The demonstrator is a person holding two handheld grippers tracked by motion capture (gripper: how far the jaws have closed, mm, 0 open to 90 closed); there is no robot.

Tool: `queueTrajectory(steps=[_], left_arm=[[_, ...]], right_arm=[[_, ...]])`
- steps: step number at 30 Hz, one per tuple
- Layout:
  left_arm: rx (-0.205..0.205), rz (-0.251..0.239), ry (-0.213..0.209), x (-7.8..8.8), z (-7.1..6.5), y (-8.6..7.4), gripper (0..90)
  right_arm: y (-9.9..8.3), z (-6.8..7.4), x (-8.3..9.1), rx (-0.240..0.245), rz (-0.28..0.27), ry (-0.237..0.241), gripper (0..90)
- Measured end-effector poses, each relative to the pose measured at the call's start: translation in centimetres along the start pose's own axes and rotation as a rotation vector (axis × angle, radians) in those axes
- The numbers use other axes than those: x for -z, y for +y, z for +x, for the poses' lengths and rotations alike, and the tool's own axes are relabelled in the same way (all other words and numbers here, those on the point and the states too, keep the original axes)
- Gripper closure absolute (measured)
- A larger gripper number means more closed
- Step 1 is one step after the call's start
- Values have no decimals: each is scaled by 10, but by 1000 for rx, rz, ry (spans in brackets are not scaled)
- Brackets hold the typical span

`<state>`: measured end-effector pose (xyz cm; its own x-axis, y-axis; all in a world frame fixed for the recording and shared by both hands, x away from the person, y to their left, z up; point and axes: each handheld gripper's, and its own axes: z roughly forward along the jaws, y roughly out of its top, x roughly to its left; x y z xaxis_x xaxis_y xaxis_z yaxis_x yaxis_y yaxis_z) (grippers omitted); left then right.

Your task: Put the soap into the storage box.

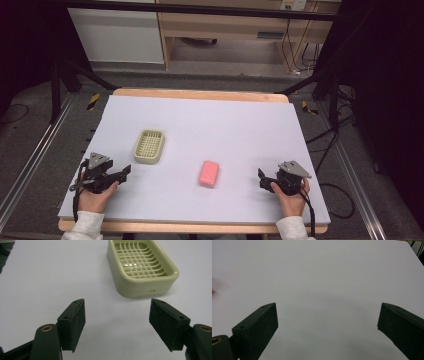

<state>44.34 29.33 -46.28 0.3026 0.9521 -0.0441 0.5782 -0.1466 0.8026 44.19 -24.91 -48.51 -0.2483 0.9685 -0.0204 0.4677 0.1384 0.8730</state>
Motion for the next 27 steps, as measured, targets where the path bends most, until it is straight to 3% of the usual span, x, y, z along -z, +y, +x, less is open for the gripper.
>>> queueTrajectory(steps=[10,27], left_arm=[[-48,7,-59,0,-20,2,293],[-92,13,-86,-3,-41,3,288]], right_arm=[[0,-1,0,-6,4,14,33],[-1,-1,0,-6,2,19,34]])
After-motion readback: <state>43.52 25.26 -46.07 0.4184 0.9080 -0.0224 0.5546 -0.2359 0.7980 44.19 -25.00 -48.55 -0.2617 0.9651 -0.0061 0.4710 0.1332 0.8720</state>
